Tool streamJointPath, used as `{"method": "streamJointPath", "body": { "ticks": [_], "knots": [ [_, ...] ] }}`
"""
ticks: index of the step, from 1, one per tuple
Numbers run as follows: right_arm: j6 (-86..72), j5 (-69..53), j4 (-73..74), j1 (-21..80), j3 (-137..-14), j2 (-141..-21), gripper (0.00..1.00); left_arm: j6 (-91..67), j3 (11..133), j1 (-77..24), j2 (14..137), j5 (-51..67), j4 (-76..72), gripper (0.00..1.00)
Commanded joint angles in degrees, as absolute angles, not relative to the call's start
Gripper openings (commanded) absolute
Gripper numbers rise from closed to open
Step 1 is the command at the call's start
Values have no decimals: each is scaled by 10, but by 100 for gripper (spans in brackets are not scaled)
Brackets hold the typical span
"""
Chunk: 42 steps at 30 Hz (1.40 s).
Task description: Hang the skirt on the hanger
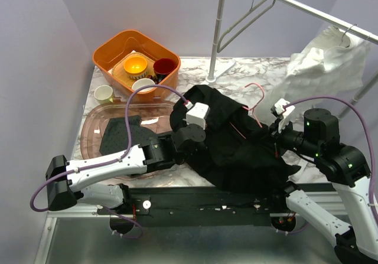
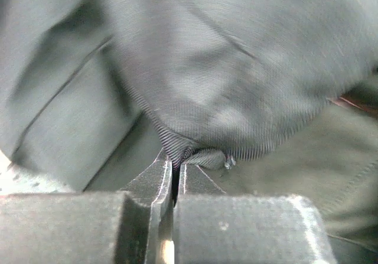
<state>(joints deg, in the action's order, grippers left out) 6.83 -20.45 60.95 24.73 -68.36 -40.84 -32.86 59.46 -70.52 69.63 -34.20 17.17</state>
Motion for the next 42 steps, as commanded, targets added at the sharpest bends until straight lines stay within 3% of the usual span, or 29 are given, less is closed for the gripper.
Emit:
{"method": "streamJointPath", "body": {
  "ticks": [1, 3, 7, 8, 11, 15, 26, 34, 42],
  "knots": [
    [2, -130, 576, 244, -729, -390, 1, -355, 548, -661, 660, -307, 180, 3],
    [-15, -161, 578, 243, -739, -384, 1, -345, 541, -649, 649, -272, 161, 9],
    [-47, -164, 587, 238, -772, -392, 1, -304, 540, -610, 605, -152, 134, 50],
    [-58, -155, 586, 238, -779, -400, 1, -295, 554, -603, 599, -137, 142, 68],
    [-98, -115, 588, 238, -814, -412, 1, -258, 575, -590, 556, -160, 175, 86],
    [-156, -99, 599, 228, -857, -431, 1, -231, 598, -577, 499, -209, 223, 91],
    [-272, -73, 646, 137, -901, -415, 1, -229, 616, -573, 449, -253, 273, 91],
    [-267, -127, 653, 87, -892, -389, 1, -218, 615, -573, 455, -248, 254, 91],
    [-253, -173, 653, 87, -990, -476, 1, -212, 614, -573, 459, -243, 236, 91]
  ]
}}
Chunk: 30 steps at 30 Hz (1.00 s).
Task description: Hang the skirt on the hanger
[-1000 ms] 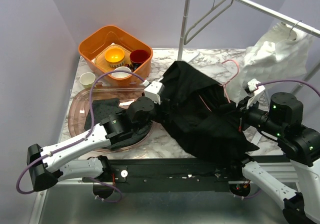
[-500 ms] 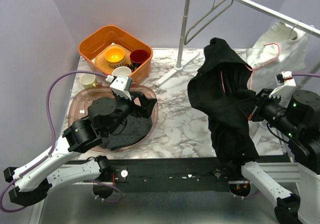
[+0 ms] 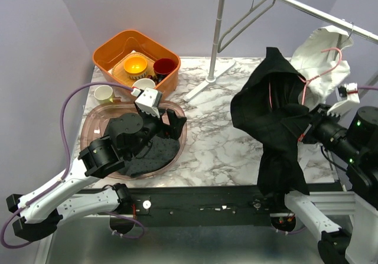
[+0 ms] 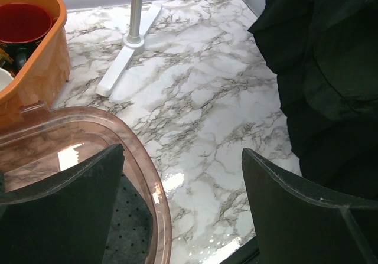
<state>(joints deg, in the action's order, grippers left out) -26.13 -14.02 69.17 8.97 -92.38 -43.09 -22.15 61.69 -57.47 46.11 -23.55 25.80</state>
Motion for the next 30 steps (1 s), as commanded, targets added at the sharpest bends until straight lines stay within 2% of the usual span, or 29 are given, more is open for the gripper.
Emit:
{"method": "streamJointPath", "body": {
  "ticks": [1, 6, 12, 19, 30],
  "knots": [
    [-256, -160, 650, 88, -1002, -487, 1, -212, 612, -573, 458, -244, 236, 91],
    [-281, -98, 648, 87, -1071, -559, 1, -214, 601, -573, 452, -243, 225, 91],
    [-311, 22, 619, 88, -1075, -616, 1, -219, 580, -573, 443, -235, 210, 91],
    [-278, 88, 555, 87, -1076, -661, 1, -219, 558, -573, 445, -223, 190, 91],
    [-229, 69, 520, 88, -977, -685, 1, -214, 538, -572, 441, -212, 176, 91]
  ]
}}
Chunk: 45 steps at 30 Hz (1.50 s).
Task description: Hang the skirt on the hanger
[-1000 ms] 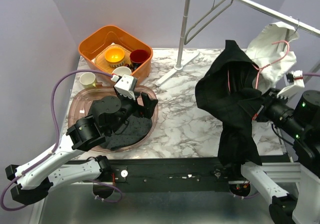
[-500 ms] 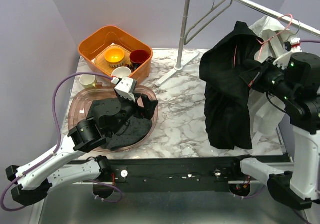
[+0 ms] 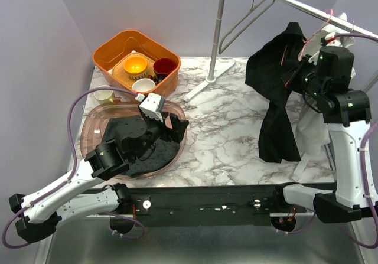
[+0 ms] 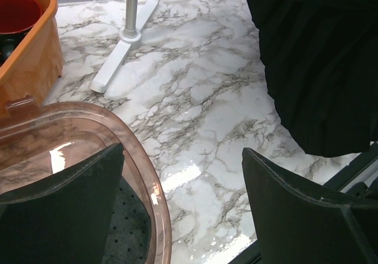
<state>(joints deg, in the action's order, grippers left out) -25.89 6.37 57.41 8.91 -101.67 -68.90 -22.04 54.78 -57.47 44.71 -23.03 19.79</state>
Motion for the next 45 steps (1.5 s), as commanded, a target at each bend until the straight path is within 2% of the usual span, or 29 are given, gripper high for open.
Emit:
{"method": "streamJointPath", "body": {
  "ticks": [1, 8, 11, 12, 14, 15, 18, 31, 38, 45],
  "knots": [
    [-222, 55, 513, 87, -953, -678, 1, -215, 536, -572, 441, -211, 174, 91],
    [-195, 43, 485, 87, -869, -597, 1, -208, 519, -571, 436, -207, 156, 92],
    [-181, 28, 478, 88, -860, -581, 14, -201, 520, -570, 440, -204, 151, 92],
    [-172, 24, 476, 87, -858, -578, 38, -200, 522, -570, 441, -203, 149, 92],
    [-158, 6, 466, 87, -855, -570, 58, -198, 522, -570, 442, -199, 146, 92],
    [-145, 3, 464, 87, -858, -566, 74, -197, 524, -569, 442, -198, 146, 92],
    [-114, 3, 462, 87, -862, -543, 100, -193, 526, -569, 439, -194, 149, 93],
    [72, 57, 472, 87, -854, -403, 100, -160, 569, -568, 418, -201, 188, 96],
    [83, 121, 476, 86, -886, -358, 100, -140, 596, -568, 400, -236, 214, 99],
    [76, 109, 486, 86, -918, -359, 100, -137, 602, -568, 388, -252, 221, 99]
  ]
}}
